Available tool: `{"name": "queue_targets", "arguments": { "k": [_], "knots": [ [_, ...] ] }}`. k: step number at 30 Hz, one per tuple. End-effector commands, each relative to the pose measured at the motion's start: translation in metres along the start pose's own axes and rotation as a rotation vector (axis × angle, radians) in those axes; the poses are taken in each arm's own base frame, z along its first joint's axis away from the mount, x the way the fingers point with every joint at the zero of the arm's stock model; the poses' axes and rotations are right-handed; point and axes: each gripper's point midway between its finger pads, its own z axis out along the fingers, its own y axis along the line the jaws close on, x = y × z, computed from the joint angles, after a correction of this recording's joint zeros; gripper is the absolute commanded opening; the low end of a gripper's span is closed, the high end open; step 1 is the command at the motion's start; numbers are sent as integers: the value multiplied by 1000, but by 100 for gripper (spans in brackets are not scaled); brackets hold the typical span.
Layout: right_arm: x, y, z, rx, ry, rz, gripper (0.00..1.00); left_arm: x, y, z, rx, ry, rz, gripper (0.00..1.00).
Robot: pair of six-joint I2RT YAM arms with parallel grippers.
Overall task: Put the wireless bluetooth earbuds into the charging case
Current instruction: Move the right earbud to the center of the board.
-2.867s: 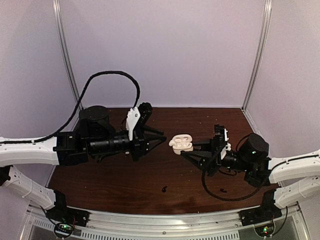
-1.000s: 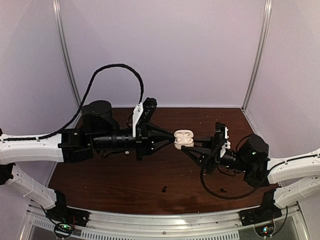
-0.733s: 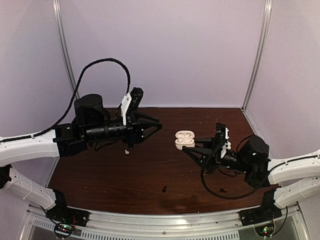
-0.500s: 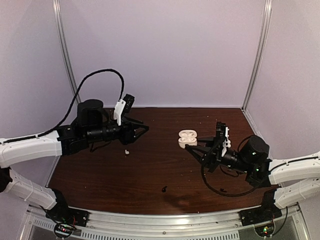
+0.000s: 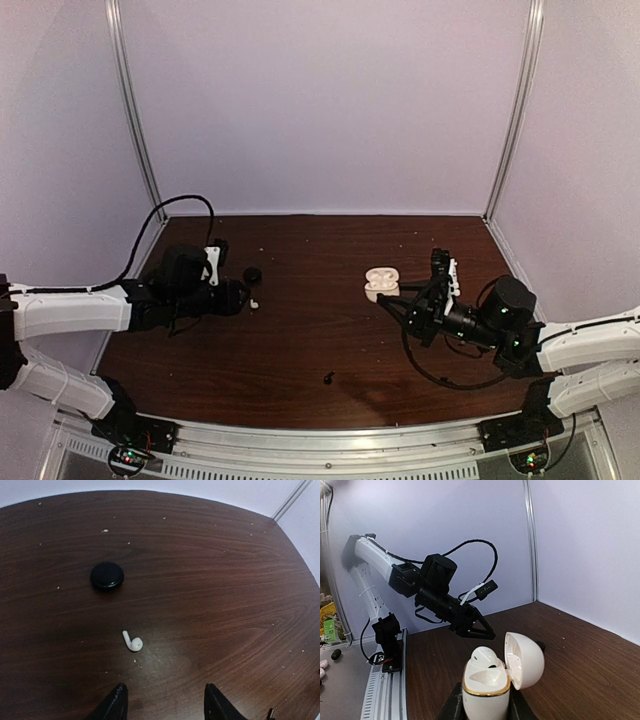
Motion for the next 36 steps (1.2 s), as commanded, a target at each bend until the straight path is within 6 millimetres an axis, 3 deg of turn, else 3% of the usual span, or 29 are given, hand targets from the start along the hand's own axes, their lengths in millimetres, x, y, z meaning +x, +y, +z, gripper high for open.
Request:
{"name": "queue_targets", "arguments": {
  "k": [1, 4, 15, 27, 36],
  "knots": [
    [-8, -3, -3, 16, -41, 11, 0, 0, 23, 13, -100, -81, -141, 54],
    [-8, -4, -4, 20, -42, 10, 0, 8, 32, 26, -136, -93, -185, 54],
    [-6, -9, -6, 35, -41, 7, 0, 32, 32, 70, -192, -76, -221, 53],
    [-6, -13, -9, 39, -44, 5, 0, 39, 33, 103, -240, -57, -207, 52],
    [-6, -16, -13, 47, -44, -2, 0, 54, 35, 117, -252, -4, -158, 38]
  ]
}}
